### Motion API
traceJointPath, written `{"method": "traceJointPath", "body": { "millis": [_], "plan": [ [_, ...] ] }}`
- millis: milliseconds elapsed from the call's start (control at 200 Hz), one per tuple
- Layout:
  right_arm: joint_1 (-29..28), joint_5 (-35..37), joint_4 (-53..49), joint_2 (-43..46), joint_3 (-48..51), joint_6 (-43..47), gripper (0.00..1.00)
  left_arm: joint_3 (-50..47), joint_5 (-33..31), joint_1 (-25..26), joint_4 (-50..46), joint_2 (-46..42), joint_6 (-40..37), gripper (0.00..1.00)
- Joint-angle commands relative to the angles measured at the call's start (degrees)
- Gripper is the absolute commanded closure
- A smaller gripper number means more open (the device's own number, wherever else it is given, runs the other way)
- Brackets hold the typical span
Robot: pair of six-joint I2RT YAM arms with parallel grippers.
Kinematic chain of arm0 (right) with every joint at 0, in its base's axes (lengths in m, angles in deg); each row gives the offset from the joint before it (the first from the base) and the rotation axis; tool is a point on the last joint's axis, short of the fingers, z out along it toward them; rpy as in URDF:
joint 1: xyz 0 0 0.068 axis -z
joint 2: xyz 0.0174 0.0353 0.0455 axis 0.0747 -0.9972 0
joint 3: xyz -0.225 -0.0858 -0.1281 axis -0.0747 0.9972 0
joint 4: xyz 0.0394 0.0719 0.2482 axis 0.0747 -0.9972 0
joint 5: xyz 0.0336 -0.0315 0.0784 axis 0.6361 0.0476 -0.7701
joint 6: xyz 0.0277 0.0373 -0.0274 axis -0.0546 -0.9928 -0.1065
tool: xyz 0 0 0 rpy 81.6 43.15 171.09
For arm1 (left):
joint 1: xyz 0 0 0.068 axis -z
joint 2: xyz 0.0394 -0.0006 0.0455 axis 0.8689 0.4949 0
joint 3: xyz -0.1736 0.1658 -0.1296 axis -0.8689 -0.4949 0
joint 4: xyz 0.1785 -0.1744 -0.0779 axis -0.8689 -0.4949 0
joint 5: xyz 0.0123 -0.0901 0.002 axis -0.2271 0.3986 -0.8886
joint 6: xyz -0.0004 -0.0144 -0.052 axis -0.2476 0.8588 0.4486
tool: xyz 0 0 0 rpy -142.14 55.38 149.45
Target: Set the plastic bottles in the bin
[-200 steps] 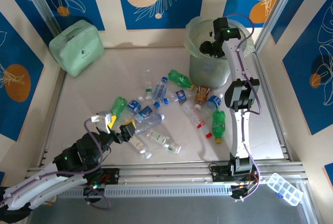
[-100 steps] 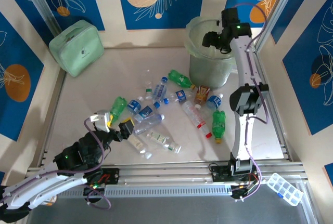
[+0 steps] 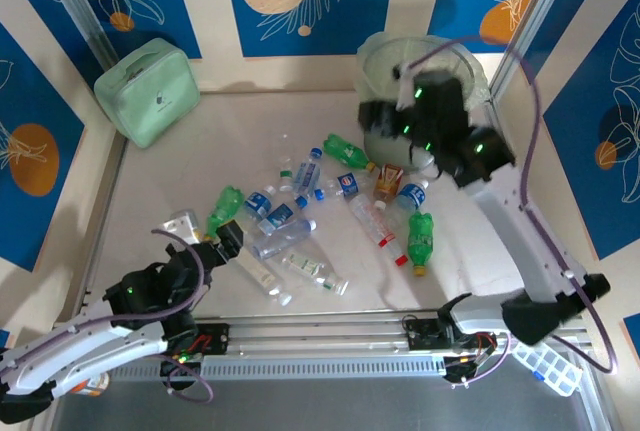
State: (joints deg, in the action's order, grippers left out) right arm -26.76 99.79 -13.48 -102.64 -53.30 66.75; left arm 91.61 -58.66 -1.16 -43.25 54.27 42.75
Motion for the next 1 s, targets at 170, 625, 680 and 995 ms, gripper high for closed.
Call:
{"method": "traceJointPath", "body": {
  "millis": [170, 625, 680, 995],
  "plan": [
    [-9.8, -0.4, 19.9, 8.3, 32.6, -9.0, 0.32, 5.9, 9.5, 0.1, -14.3, 9.4, 16.4, 0.01],
    [-16.8, 14.5, 37.1, 4.2, 46.2, -4.3, 0.32, -0.1, 22.5, -10.9, -3.2, 22.2, 26.1, 0.00],
    [-18.1, 16.4, 36.8, 3.4, 45.5, -3.3, 0.31, -1.6, 25.1, -14.2, 0.5, 24.1, 25.2, 0.03],
    [-18.3, 16.3, 36.8, 3.0, 45.4, -3.0, 0.31, -3.7, 32.1, -22.3, 12.8, 35.8, 21.3, 0.08]
  ]
}}
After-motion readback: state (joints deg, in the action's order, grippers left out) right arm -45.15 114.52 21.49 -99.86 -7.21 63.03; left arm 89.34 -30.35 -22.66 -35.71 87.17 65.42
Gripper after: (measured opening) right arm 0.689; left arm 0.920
